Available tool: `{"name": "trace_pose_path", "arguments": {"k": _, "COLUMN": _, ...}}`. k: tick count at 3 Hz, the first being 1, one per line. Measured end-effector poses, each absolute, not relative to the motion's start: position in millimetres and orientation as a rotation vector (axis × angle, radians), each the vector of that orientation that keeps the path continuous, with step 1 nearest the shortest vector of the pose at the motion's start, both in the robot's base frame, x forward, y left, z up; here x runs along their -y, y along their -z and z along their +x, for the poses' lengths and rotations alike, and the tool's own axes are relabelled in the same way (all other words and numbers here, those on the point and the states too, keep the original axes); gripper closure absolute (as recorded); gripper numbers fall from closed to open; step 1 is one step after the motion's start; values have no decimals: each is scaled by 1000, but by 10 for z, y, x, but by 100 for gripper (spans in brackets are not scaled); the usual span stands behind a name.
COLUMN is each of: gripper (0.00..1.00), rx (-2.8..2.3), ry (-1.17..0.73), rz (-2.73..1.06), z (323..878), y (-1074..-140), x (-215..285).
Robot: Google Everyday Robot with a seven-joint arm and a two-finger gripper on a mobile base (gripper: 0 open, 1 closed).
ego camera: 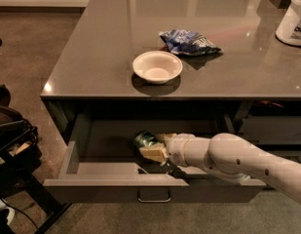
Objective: Place green can into top drawer
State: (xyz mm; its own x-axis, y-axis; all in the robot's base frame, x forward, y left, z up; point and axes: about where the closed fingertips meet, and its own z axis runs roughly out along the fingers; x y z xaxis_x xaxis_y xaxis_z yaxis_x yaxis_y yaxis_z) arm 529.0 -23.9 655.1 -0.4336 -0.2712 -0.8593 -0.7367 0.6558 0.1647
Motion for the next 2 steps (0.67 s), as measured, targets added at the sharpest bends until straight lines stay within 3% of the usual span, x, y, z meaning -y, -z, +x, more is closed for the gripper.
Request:
{"name": "trace_pose_path", "arguments": {"k": 1, "gripper": 0, "rx": -2002, "ry": -676, "rz": -784, "z": 5290, "y": -6551, "x": 239}}
{"name": "trace_pose_path", "arguments": {"k": 2, "gripper": 0, "rx": -2002, "ry": -676, "rz": -784, "z": 5290, "y": -6551, "x": 239}}
